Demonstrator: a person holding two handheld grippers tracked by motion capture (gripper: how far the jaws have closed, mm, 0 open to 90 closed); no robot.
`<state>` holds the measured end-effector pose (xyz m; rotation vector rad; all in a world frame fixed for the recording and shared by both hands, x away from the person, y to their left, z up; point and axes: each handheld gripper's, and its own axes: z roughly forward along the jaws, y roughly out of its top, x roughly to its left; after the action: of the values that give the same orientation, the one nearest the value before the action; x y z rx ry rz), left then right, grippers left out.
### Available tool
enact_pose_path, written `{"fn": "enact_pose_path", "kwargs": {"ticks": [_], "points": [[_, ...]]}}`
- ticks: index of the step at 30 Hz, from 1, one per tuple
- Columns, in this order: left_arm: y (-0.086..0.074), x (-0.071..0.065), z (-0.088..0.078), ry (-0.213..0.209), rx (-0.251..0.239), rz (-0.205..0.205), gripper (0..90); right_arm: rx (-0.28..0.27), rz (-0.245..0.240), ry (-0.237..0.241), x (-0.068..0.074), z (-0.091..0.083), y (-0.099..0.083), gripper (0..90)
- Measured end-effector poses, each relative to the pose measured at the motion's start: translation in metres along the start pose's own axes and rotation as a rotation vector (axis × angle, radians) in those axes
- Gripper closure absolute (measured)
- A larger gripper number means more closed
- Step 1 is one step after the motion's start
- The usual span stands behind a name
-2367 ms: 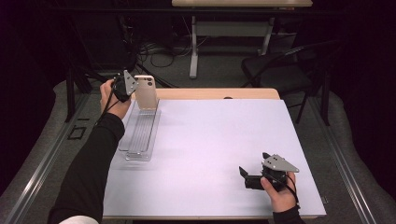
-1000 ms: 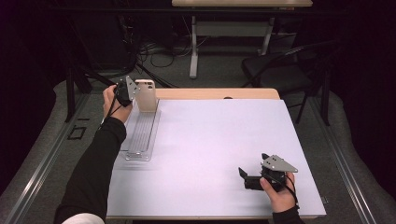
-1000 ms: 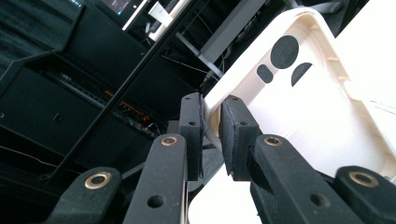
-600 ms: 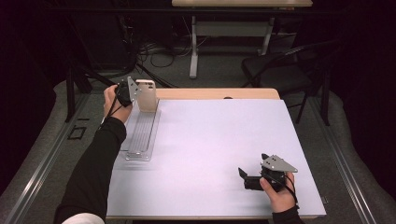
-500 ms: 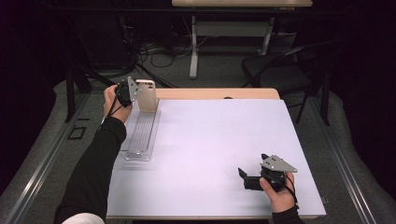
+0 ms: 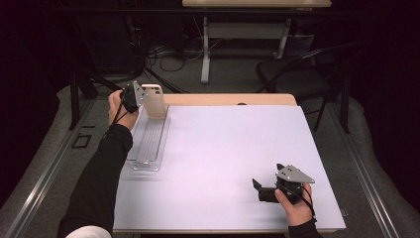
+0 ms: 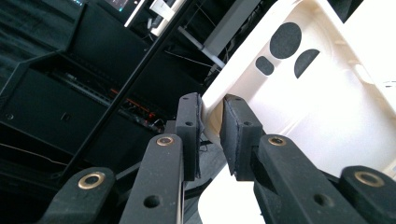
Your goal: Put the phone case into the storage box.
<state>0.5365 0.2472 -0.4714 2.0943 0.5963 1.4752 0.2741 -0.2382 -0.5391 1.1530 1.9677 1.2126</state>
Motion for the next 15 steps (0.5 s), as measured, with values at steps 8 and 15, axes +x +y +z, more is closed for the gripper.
{"fn": "enact_pose_path", "kwargs": {"ticks": [8, 15], "points": [[0.0034, -0.0021, 0.0017, -0.008, 0.0, 0.002, 74.4, 0.004, 0.0, -0.001, 0.0, 0.0, 0.0, 0.0], [0.0025, -0.0012, 0.0023, -0.016, -0.003, -0.011, 72.2, 0.006, -0.002, 0.002, 0.0002, 0.0005, -0.0005, 0.0]]}}
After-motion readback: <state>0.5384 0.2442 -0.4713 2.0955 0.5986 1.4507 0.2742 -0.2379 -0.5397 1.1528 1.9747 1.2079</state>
